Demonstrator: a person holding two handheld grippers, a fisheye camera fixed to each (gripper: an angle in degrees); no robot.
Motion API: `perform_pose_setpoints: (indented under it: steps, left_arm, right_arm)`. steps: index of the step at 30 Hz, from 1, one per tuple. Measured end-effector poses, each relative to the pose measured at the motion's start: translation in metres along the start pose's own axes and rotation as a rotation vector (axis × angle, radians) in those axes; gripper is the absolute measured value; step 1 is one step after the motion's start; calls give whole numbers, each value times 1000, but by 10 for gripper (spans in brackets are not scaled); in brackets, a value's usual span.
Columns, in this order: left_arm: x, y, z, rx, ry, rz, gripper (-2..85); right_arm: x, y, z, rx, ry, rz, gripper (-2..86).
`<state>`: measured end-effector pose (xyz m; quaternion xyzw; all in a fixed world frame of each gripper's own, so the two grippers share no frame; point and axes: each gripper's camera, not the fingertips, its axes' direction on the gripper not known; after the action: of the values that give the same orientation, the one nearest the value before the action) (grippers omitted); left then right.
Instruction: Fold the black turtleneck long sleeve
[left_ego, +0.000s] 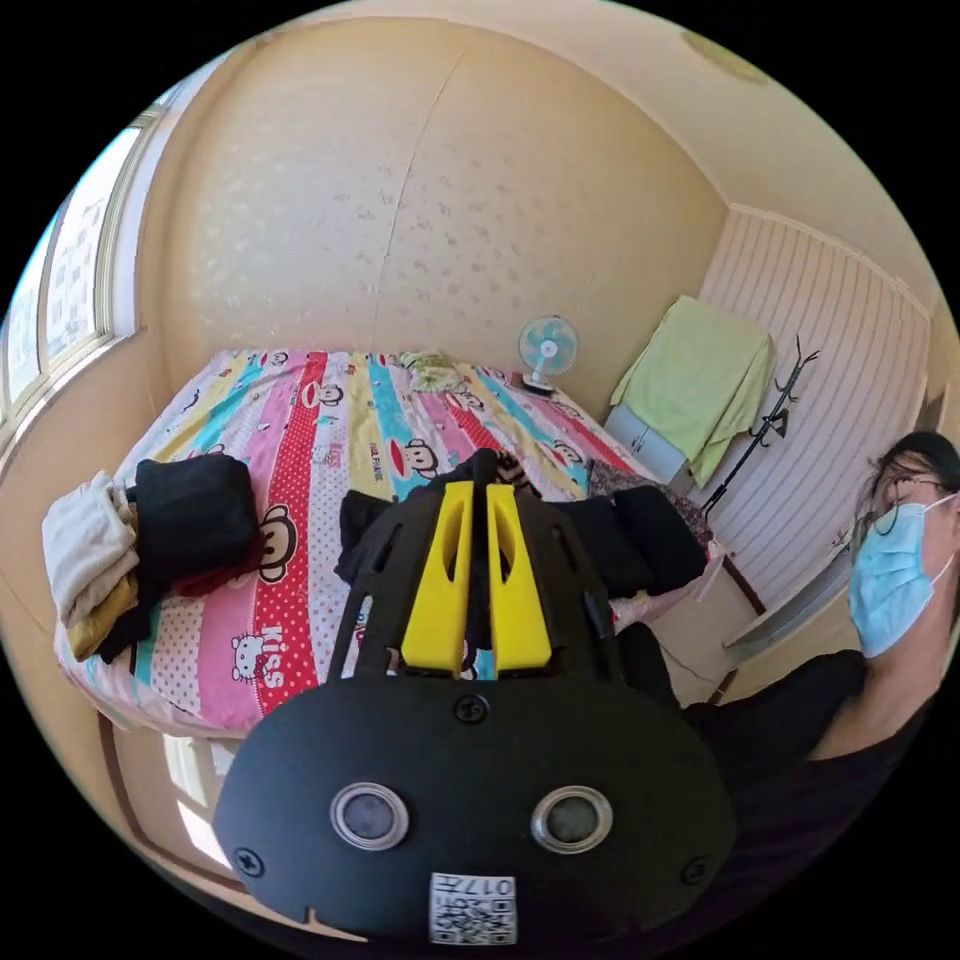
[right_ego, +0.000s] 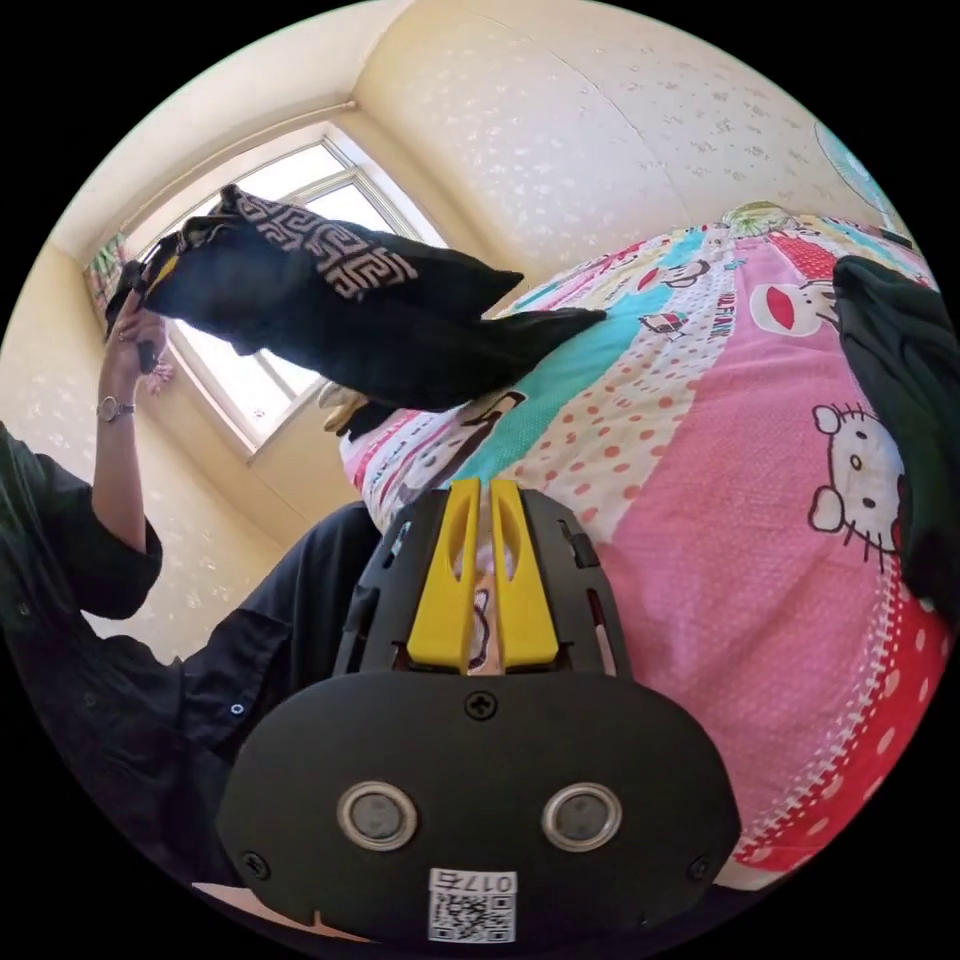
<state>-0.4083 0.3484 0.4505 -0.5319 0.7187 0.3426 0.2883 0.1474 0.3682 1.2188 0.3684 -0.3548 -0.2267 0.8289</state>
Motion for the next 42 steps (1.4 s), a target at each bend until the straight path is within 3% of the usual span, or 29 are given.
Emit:
perform_pose_setpoints:
  steps: [4,10,17,19,21,23,27,29,31,34,40,42]
  left_arm:
    - [23,-5,-62,114,71,47,11]
    - [50,7,-85,87,155,66,11]
    - [87,26,-94,34,238,98,11]
    - [100,32,-108,34,254,114,9]
    - [107,35,-121,35,234,124,9]
    - [113,38,-135,37,205,134,9]
    - [109,46,-162,42,147,109,9]
    - [102,52,-176,65,119,89,10]
    - [86,60,-195,98,75,50,8]
    - [67,73,-214,152,6,31,-3]
    - [27,79,-145,-61,-108,-20,-9]
    - [19,81,-136,-39,-84,-55,-9]
  right_arm:
    - [-6,-4,-65,267,-153,-83,65]
    - [-15,-29,-118,457,-159,-236,101]
    - [-10,-77,-24,175,-407,-221,176]
    - [-13,-81,2,230,-378,-165,181]
    - [-2,-82,7,371,-484,-35,180]
    - [8,-93,18,367,-654,45,170]
    - [-18,-125,43,-42,-767,-133,77]
    - [-13,-131,21,-8,-832,-125,39]
    - [7,-140,-37,217,-797,-15,31]
    - [-4,-162,-141,443,-613,-70,29]
    - [-157,-212,-310,564,-318,-464,26]
    - [-210,-216,-344,583,-162,-546,25]
